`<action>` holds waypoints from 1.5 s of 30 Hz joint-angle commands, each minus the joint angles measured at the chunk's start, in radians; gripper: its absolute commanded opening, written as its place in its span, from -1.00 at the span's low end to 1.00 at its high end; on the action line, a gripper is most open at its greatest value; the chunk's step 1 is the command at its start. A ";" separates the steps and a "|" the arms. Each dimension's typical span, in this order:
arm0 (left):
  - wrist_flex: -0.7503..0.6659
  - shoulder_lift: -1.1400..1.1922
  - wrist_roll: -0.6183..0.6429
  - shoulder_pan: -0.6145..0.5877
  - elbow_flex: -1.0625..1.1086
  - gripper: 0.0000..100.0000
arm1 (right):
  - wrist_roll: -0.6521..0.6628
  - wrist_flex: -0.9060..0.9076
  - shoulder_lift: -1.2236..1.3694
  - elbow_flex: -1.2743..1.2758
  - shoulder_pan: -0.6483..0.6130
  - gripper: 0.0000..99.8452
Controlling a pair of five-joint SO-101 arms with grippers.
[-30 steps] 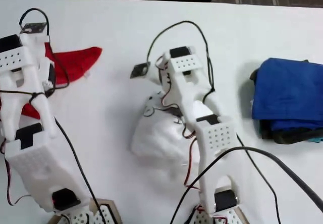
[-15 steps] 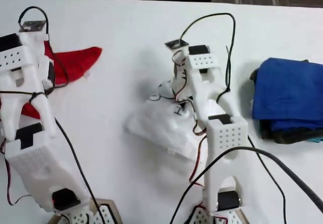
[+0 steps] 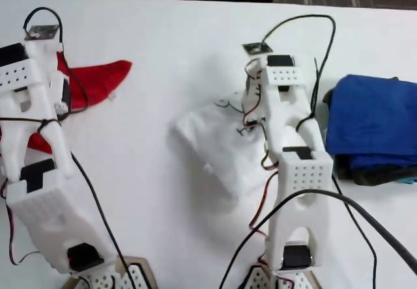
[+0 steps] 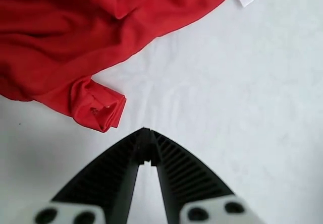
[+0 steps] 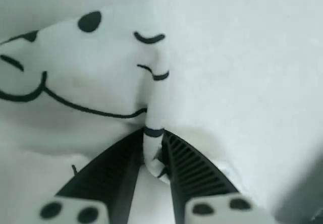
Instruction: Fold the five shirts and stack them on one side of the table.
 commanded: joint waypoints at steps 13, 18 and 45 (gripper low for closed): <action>-0.021 -0.068 0.000 -0.006 -0.039 -0.94 | 0.345 0.179 -0.257 -0.005 -0.051 -0.38; -0.026 -0.068 0.000 -0.006 -0.039 -0.94 | 0.345 0.180 -0.202 -0.002 -0.051 -0.38; -0.038 -0.069 -0.005 -0.011 -0.039 -0.94 | 0.336 0.203 0.124 0.069 -0.053 -0.78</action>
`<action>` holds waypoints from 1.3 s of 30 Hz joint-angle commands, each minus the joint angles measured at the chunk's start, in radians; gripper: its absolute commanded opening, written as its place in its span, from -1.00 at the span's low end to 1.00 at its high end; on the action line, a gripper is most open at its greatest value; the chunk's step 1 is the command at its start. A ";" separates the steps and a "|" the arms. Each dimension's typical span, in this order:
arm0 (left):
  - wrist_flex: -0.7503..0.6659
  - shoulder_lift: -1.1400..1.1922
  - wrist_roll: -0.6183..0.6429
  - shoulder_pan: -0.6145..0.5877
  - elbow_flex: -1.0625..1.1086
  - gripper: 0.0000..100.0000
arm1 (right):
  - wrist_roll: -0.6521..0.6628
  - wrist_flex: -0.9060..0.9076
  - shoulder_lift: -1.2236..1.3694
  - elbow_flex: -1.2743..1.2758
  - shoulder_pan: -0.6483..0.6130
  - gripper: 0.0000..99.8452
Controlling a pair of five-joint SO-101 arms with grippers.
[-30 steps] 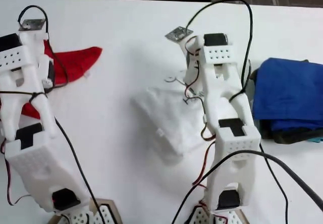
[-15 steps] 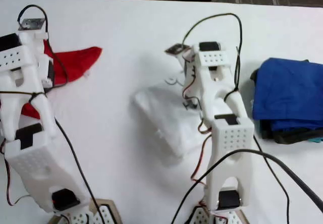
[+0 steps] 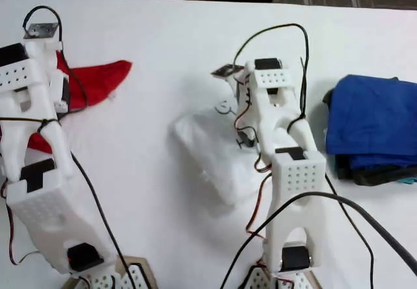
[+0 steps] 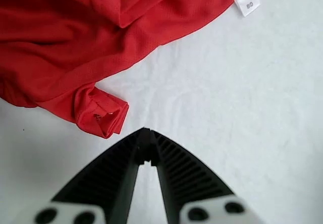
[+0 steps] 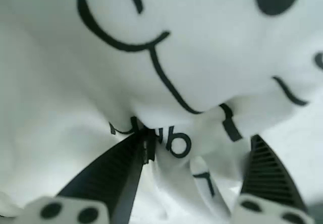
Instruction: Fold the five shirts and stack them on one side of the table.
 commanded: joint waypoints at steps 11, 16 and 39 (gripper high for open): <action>-0.011 -0.071 -0.003 -0.011 -0.039 -0.94 | -0.003 0.018 -0.047 0.009 0.004 -0.95; -0.011 -0.069 -0.002 -0.011 -0.045 -0.94 | -0.003 -0.001 -0.255 0.009 0.005 -0.95; -0.011 -0.074 -0.005 -0.011 -0.045 -0.94 | 0.002 -0.004 -0.627 0.012 0.294 -0.95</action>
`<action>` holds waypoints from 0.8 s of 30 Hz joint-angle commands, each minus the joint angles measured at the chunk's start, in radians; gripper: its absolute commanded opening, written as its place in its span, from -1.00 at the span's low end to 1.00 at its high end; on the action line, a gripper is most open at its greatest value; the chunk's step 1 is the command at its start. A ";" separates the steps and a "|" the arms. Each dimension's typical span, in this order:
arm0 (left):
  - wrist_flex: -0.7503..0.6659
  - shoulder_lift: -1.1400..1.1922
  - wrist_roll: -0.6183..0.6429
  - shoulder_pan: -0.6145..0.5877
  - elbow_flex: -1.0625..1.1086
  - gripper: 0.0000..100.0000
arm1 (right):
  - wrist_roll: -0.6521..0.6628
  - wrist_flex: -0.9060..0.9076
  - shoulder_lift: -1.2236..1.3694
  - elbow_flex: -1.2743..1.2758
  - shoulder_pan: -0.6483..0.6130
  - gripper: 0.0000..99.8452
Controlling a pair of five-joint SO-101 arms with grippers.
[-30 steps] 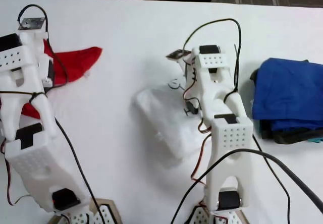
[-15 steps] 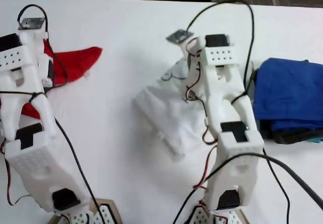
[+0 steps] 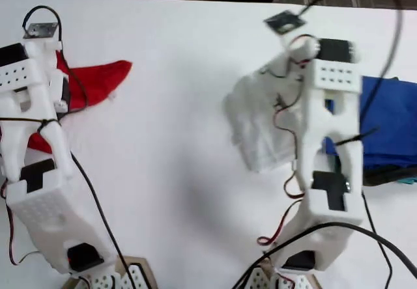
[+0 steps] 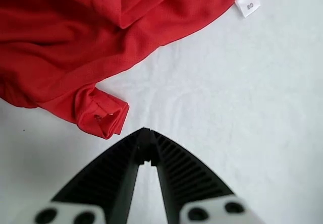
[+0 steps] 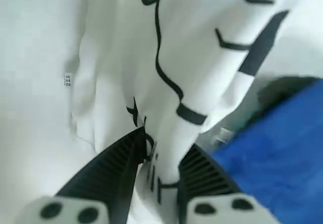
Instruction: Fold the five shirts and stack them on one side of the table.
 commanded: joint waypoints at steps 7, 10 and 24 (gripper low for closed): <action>-0.011 -0.069 -0.005 -0.011 -0.039 -0.94 | 0.078 -0.047 -0.077 -0.037 0.185 -0.95; -0.006 -0.068 -0.005 -0.011 -0.039 -0.94 | 0.098 -0.074 -0.071 -0.080 0.251 -0.95; -0.002 -0.069 -0.005 -0.011 -0.038 -0.94 | 0.181 -0.251 0.001 -0.094 0.456 -0.96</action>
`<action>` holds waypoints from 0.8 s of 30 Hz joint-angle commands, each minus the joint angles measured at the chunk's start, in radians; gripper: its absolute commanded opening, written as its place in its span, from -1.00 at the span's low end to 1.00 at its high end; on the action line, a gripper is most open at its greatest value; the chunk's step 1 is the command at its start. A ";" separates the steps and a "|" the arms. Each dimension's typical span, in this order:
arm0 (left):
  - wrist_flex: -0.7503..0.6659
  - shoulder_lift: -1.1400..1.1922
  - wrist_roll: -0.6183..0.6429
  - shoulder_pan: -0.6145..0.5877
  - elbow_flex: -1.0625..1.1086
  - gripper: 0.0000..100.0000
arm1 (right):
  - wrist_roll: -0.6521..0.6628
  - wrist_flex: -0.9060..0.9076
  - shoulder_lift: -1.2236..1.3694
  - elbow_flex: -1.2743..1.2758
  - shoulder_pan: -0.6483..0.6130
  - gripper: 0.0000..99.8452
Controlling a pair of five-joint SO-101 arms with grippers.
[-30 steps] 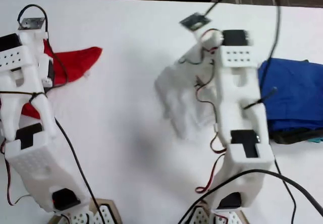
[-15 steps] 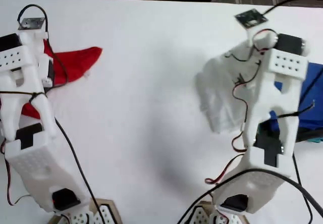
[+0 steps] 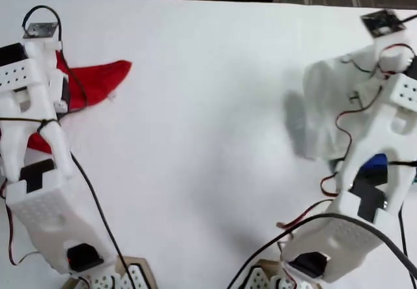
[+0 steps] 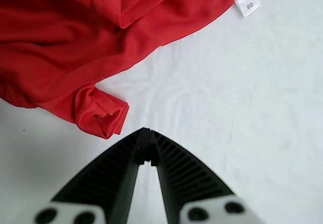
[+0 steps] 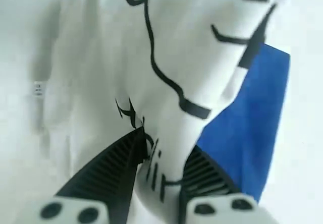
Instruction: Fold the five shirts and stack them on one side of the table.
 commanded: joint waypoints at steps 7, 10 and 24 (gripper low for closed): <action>-0.002 -0.068 -0.002 -0.011 -0.038 -0.94 | 0.043 -0.104 0.010 -0.080 0.139 -0.96; -0.002 -0.068 -0.002 -0.011 -0.038 -0.94 | 0.043 -0.099 0.016 -0.152 0.157 -0.96; 0.012 -0.069 0.000 -0.011 -0.038 -0.94 | 0.071 -0.094 0.113 -0.176 0.173 -0.96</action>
